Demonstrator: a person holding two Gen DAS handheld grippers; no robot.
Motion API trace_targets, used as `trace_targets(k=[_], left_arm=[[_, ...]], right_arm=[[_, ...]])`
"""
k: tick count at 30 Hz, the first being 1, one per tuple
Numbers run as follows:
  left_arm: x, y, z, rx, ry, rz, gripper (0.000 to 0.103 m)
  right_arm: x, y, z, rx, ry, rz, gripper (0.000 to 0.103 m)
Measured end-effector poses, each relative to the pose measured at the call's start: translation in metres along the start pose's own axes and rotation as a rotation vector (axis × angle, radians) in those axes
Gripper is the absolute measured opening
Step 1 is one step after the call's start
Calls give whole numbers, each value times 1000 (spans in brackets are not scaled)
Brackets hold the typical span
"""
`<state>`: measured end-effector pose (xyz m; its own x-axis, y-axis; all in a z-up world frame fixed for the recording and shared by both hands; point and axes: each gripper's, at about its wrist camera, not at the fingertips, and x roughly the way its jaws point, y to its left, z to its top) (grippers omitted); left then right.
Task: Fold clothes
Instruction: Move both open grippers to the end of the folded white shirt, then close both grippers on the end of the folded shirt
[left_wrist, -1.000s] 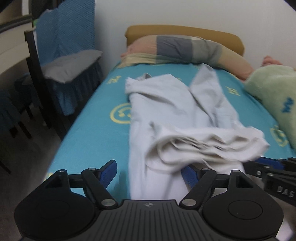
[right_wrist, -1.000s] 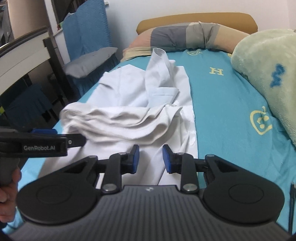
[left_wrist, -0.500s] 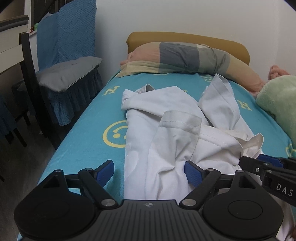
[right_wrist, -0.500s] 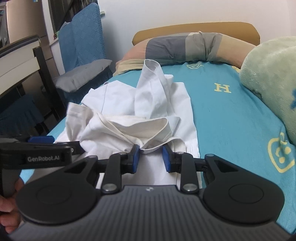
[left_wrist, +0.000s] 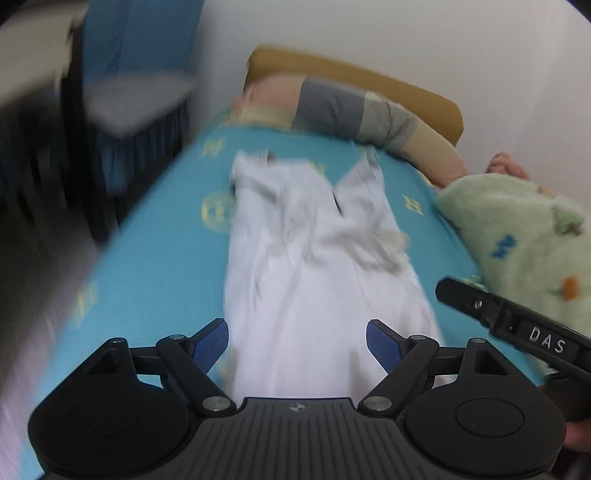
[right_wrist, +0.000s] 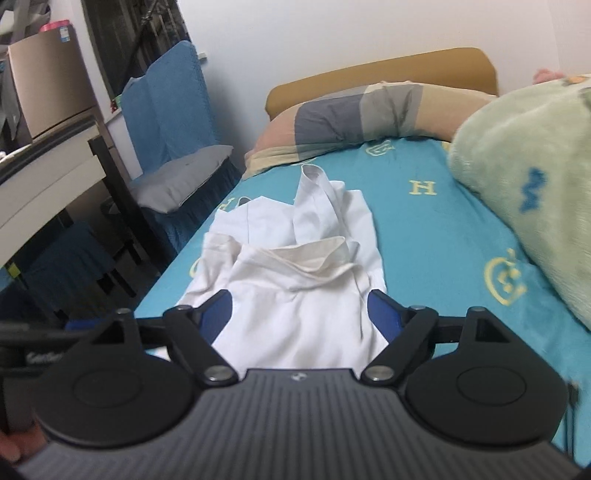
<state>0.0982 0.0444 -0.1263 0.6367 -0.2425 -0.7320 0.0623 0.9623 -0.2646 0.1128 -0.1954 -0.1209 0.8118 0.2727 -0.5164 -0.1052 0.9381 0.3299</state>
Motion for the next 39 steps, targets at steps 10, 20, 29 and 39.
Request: trace_targets(k=[10,20,29,39], left_arm=[[8,64,-61,-598,255,-195,82],[28,99,-67,-817,212,-133,30],[-4,102,-50,-837,110,-187,8],[-31,92,-28,-768,-4,-246,7]], right_arm=[[-53,-26,-60,533,147,136,82],[-23,-27,-95,820,270,284,84],[11,-26,-111,947,328,324,81],[-17,-60,-90,975,54,155,15]])
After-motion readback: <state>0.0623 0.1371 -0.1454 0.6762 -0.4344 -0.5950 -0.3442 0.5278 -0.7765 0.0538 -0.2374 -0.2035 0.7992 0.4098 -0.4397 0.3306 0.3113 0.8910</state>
